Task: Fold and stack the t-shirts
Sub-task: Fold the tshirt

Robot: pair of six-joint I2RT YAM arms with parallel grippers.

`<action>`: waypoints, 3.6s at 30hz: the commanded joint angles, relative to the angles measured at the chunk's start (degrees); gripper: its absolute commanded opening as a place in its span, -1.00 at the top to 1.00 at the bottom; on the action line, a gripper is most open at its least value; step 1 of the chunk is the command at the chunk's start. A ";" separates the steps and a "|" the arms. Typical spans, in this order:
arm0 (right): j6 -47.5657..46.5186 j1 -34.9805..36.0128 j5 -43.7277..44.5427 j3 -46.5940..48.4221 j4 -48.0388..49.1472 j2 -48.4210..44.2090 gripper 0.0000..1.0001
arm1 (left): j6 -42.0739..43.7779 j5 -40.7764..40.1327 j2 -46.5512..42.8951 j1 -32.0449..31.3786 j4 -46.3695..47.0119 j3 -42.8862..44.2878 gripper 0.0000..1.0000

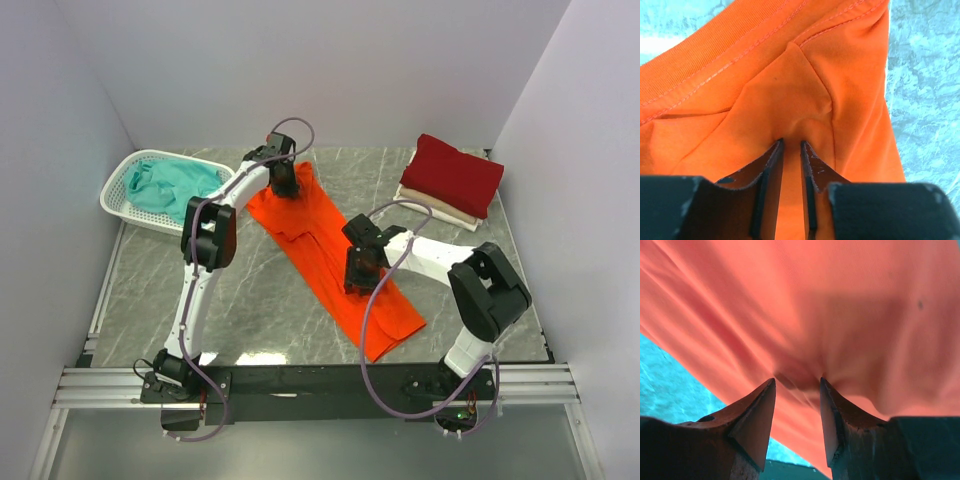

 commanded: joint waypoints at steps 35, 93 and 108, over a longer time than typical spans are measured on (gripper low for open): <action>4.75 11.71 -10.74 -9.02 2.18 -3.42 0.04 | -3.77 5.31 -1.59 2.84 6.14 -9.89 0.45; 5.28 21.56 -8.90 -6.10 -1.94 -4.38 0.19 | -23.80 13.66 -74.88 -19.04 2.52 -95.49 -0.34; 6.95 21.56 -9.43 -8.83 -0.54 -5.70 0.50 | -24.59 19.29 -73.04 -19.30 9.65 -101.11 0.34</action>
